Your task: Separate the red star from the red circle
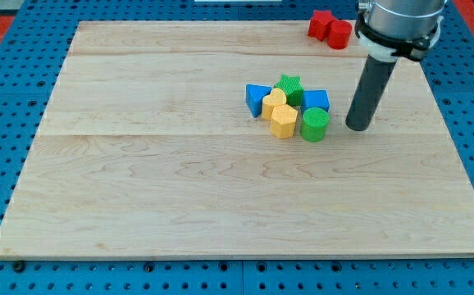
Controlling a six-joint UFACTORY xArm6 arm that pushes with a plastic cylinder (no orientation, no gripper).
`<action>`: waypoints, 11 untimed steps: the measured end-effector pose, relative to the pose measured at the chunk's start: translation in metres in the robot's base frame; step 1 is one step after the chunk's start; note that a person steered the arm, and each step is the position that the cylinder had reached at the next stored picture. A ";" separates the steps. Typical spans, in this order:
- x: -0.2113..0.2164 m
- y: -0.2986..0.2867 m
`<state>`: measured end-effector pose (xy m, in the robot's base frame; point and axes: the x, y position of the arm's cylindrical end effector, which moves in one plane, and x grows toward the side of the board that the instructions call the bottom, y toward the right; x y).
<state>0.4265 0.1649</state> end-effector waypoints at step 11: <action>-0.232 -0.104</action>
